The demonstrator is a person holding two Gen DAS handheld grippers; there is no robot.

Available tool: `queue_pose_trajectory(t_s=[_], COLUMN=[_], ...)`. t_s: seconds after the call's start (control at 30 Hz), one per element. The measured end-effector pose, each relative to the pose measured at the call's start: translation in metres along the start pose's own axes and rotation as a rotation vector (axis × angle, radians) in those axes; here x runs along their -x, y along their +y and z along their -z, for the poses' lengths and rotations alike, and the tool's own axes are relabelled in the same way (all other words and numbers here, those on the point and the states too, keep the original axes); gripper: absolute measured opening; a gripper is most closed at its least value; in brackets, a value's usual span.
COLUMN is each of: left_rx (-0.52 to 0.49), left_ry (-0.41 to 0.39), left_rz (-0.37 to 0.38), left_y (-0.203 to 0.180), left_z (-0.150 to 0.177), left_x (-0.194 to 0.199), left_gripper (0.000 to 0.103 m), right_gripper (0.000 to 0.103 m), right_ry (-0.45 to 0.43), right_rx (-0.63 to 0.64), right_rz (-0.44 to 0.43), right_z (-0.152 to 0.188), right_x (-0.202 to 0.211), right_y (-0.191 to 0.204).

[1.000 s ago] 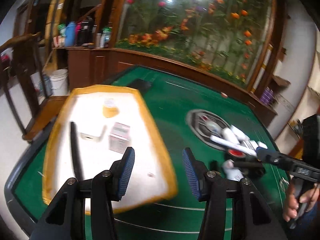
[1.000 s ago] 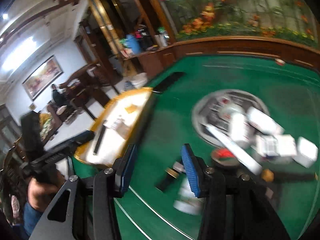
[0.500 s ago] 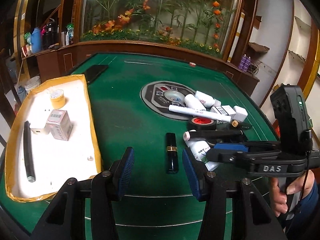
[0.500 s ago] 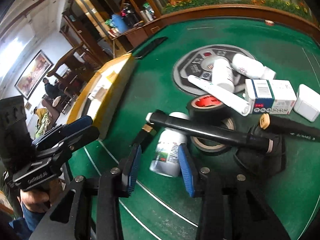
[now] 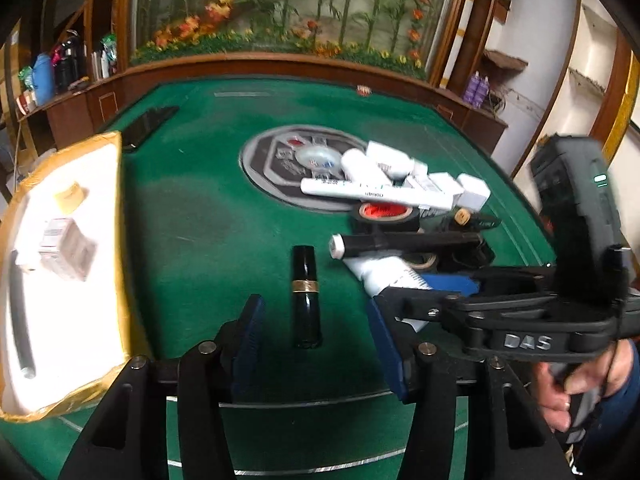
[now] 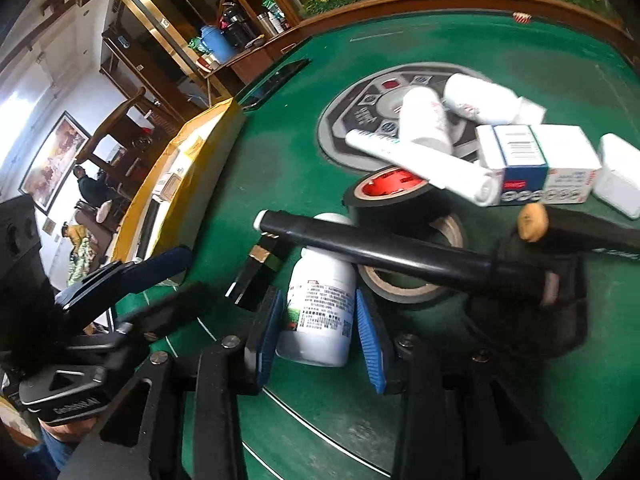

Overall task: Organize rigid objects
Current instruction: 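Move the left gripper to the black lipstick tube while the right approaches a white pill bottle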

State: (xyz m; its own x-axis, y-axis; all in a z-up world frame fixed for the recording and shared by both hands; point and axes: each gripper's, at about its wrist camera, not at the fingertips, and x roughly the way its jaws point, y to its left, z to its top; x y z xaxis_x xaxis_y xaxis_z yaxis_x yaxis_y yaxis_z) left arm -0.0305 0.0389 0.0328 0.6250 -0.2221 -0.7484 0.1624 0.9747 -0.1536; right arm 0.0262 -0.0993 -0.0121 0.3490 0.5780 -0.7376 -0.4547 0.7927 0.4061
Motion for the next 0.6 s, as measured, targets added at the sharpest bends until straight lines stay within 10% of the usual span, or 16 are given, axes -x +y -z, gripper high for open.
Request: queue_pose_trajectory(t_s=[0.23,0.37,0.6], left_rx=[-0.037,-0.083,-0.023], left_ry=[0.079,0.056,0.041], left_rz=[-0.065,-0.121,-0.091], left_y=[-0.005,-0.009,-0.001], left_z=[-0.008,-0.013,-0.001], left_x=[-0.044,-0.05,-0.032], left_gripper=[0.048,0.018,0.017], right_gripper=[0.034,0.034,0.034], right_ry=[0.015,0.015,0.006], right_rx=[-0.029,-0.03,-0.034], right_rz=[0.005,0.011,0.008], right_z=[0.0,0.001,0.001], right_x=[0.007,0.007,0.01], right_y=[-0.011,-0.011,-0.009])
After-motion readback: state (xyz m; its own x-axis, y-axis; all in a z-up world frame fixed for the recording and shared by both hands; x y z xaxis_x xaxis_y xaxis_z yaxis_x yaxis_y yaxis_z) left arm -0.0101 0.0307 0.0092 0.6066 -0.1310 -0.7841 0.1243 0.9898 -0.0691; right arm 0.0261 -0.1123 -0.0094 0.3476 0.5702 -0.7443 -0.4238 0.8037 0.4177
